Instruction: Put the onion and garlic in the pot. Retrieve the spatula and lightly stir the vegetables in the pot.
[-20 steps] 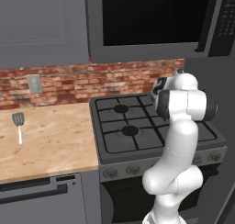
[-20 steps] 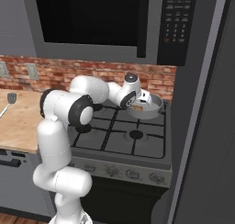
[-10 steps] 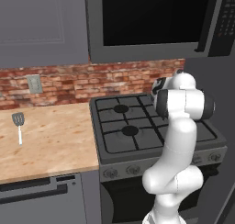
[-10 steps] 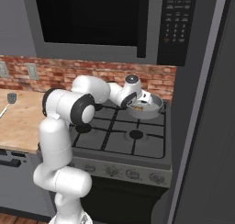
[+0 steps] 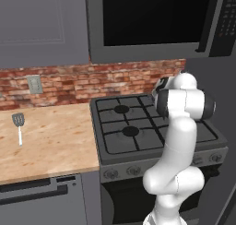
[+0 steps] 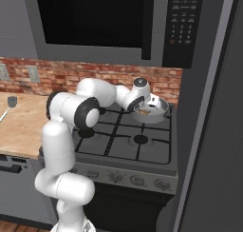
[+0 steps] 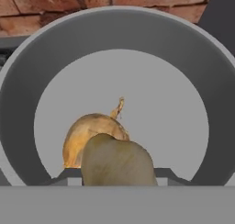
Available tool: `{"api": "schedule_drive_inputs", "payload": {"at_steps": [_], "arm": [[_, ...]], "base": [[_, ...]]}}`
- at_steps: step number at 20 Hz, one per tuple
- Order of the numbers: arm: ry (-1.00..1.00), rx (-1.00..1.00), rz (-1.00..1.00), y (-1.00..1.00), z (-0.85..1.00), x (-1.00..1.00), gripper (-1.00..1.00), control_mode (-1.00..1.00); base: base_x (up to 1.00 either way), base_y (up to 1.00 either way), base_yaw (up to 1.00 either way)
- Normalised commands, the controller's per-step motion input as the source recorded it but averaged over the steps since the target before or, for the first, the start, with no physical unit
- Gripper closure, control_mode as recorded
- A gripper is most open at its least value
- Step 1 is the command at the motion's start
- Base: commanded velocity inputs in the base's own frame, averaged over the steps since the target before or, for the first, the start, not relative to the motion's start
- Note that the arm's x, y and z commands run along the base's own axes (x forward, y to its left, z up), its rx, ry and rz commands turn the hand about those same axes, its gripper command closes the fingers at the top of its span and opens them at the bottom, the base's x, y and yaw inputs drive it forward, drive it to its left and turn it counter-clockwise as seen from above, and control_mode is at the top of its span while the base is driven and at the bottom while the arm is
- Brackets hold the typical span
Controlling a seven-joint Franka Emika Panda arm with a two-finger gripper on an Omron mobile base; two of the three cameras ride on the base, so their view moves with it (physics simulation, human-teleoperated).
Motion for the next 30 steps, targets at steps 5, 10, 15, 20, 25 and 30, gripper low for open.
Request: {"api": "schedule_drive_inputs", "payload": {"at_steps": [5, 10, 15, 20, 25, 30], "arm": [[0.01, 0.00, -0.03, -0.08, 0.00, 0.02, 1.00, -1.00], [0.00, 0.00, 0.00, -0.01, 0.00, 0.00, -1.00, -1.00], [0.00, 0.00, 0.00, 0.00, 0.00, 0.00, -1.00, -1.00], [0.03, 0.00, 0.00, 0.00, 0.00, 0.00, -1.00, -1.00], [0.01, 0.00, 0.00, 0.00, 0.00, 0.00, -1.00, -1.00], [0.00, 0.00, 0.00, 0.00, 0.15, 0.00, -1.00, -1.00]], "base": [[0.00, 0.00, 0.00], [0.00, 0.00, 0.00], [0.00, 0.00, 0.00], [0.00, 0.00, 0.00], [0.00, 0.00, 0.00], [0.00, 0.00, 0.00]]}}
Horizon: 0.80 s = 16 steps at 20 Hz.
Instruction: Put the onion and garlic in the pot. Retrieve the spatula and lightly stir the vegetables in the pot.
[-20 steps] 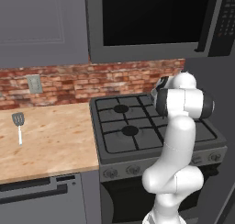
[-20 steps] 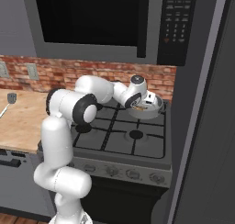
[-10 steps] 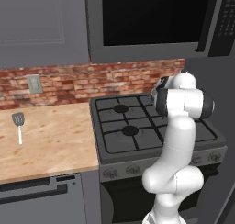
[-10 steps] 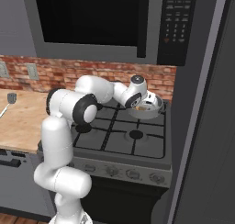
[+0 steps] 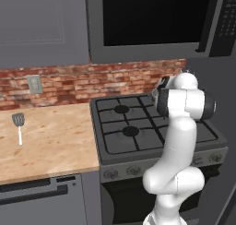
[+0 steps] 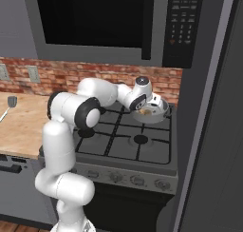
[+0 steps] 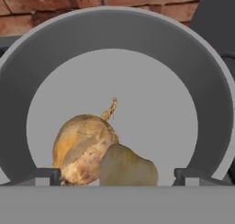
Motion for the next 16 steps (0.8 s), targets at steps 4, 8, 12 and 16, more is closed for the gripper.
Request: {"api": "schedule_drive_inputs", "payload": {"at_steps": [4, 8, 12, 16], "arm": [[-0.03, 0.00, 0.00, 0.00, 0.07, -0.12, -1.00, -1.00], [-0.07, 0.00, 0.00, 0.00, 0.09, -0.33, -1.00, -1.00], [-0.11, 0.02, 0.00, 0.01, 0.09, -0.73, -1.00, -1.00], [-0.13, 0.00, 0.00, 0.19, 0.18, -0.92, -1.00, -1.00]], "base": [[0.00, 0.00, 0.00], [0.00, 0.00, 0.00], [0.00, 0.00, 0.00], [0.00, 0.00, 0.00]]}}
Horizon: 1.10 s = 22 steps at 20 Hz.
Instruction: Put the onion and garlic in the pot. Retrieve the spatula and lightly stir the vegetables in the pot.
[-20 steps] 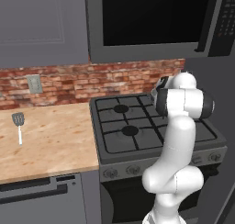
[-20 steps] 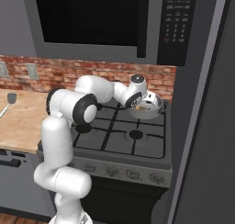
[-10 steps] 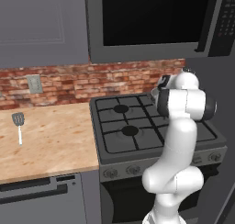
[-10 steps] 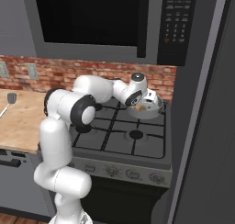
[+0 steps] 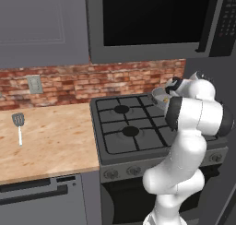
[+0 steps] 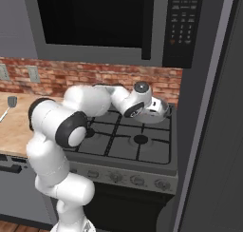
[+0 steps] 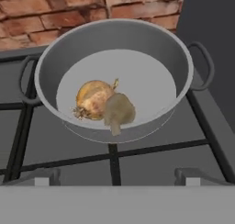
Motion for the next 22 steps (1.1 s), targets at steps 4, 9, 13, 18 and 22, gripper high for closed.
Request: {"api": "schedule_drive_inputs", "payload": {"at_steps": [4, 9, 13, 18, 22], "arm": [[-0.07, 0.00, 0.05, 0.62, 0.22, -0.75, -1.00, -1.00], [-0.01, 0.00, 0.11, 0.96, 0.22, -0.49, -1.00, -1.00], [0.00, 0.00, 0.11, 0.85, 0.38, -0.52, -1.00, -1.00], [0.00, -0.02, 0.08, 0.54, 0.55, -0.72, -1.00, -1.00], [0.02, -0.03, 0.04, 0.47, 0.64, -0.80, -1.00, -1.00]], "base": [[0.00, 0.00, 0.00], [0.00, 0.00, 0.00], [0.00, 0.00, 0.00], [0.00, 0.00, 0.00], [0.00, 0.00, 0.00]]}}
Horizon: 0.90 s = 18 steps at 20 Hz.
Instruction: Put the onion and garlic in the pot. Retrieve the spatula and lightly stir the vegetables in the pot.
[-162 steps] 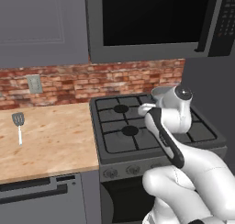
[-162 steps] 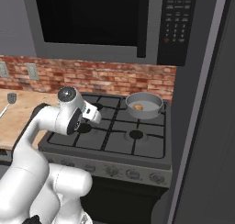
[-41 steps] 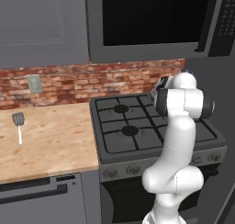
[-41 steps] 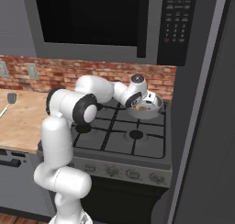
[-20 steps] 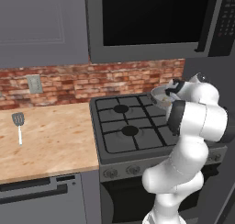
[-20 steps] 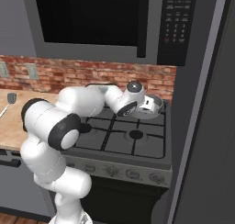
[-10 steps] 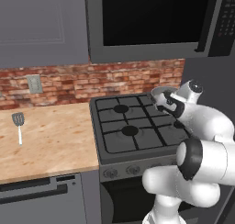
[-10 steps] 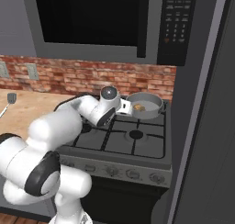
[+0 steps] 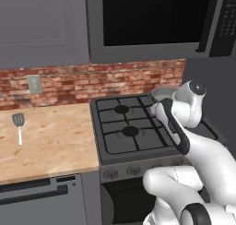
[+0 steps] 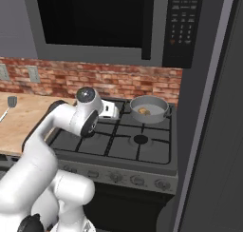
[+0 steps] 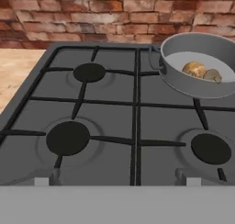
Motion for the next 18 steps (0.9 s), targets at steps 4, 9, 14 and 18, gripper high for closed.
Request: {"api": "schedule_drive_inputs", "payload": {"at_steps": [4, 9, 14, 18], "arm": [[0.12, -0.01, 0.01, 0.54, 0.51, -0.53, -1.00, -1.00], [0.24, 0.00, 0.00, 0.43, 0.14, -0.47, -1.00, -1.00], [0.08, 0.00, 0.00, 0.19, 0.04, -0.62, -1.00, -1.00], [0.00, 0.00, 0.00, 0.00, 0.09, -0.48, -1.00, -1.00]], "base": [[0.00, 0.00, 0.00], [0.00, 0.00, 0.00], [0.00, 0.00, 0.00], [0.00, 0.00, 0.00]]}}
